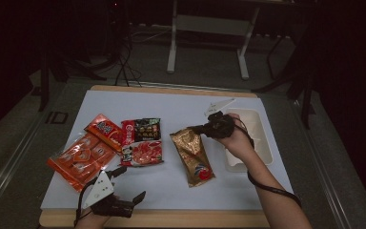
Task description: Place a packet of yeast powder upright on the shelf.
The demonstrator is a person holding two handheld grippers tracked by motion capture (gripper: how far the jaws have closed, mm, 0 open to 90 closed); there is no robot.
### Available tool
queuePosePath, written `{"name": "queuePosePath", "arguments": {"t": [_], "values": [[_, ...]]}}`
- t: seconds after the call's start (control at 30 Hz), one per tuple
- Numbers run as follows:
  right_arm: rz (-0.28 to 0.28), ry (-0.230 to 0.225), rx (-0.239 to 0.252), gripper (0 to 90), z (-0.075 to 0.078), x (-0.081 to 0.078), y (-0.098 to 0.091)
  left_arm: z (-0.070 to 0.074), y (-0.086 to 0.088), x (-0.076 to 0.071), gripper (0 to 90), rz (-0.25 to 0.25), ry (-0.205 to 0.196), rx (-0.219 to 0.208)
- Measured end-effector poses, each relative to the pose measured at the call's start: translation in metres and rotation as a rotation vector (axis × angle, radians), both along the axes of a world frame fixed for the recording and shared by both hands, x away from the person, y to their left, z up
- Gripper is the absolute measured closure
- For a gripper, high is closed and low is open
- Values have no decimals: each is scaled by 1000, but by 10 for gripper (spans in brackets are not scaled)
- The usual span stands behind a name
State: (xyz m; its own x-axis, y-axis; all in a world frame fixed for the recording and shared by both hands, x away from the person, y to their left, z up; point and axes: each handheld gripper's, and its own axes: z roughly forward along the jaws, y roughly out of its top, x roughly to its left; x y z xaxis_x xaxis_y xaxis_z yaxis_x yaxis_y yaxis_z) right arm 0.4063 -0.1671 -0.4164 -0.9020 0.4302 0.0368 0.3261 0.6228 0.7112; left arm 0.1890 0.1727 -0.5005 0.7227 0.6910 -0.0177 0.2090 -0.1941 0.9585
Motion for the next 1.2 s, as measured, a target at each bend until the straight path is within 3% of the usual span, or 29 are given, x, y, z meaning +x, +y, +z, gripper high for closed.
{"name": "queuePosePath", "arguments": {"t": [0.3,0.6,0.77,1.2], "values": [[28,-32,41,900,13,-14,-19,0,0,0,18,1,-1,1],[64,-61,129,900,35,-29,-33,0,-1,0,18,-1,1,3],[68,-80,169,900,47,-29,-38,0,-1,0,17,-1,2,4],[17,-144,203,900,82,-19,-48,-1,-1,0,18,0,7,8]]}}
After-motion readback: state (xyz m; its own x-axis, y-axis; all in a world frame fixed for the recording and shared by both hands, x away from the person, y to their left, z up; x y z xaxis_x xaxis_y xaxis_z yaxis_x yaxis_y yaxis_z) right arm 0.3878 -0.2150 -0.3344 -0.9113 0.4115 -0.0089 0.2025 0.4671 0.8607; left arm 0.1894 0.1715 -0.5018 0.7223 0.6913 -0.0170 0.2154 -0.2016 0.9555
